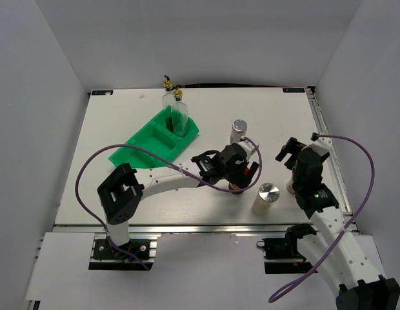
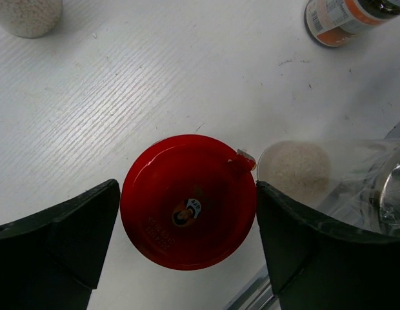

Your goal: Organize the condiment bottles

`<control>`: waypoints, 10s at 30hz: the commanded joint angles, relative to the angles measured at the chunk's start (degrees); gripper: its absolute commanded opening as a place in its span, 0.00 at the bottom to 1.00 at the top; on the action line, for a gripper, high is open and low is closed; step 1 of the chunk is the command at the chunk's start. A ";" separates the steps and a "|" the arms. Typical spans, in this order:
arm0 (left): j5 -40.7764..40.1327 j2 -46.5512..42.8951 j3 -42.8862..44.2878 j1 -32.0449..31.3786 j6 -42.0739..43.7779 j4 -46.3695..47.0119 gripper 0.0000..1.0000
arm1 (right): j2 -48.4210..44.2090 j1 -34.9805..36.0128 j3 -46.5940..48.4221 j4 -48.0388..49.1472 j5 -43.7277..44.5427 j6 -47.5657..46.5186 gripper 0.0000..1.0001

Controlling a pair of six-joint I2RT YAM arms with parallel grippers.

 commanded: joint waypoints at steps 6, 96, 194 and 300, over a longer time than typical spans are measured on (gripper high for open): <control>-1.44 0.08 3.37 -0.54 0.93 -0.61 0.57 | -0.20 -0.35 -0.46 2.59 0.55 0.17 0.89; -26.65 -14.16 -2.79 43.41 -4.79 -0.78 0.98 | 8.76 -2.89 6.83 -23.96 12.68 12.91 0.89; -38.53 -44.75 -27.31 43.49 -8.30 0.98 0.98 | 83.55 40.52 71.34 24.64 -19.49 -23.57 0.00; -6.54 25.13 36.85 13.08 14.73 0.80 0.57 | -4.16 13.45 1.12 -3.47 15.67 5.97 0.89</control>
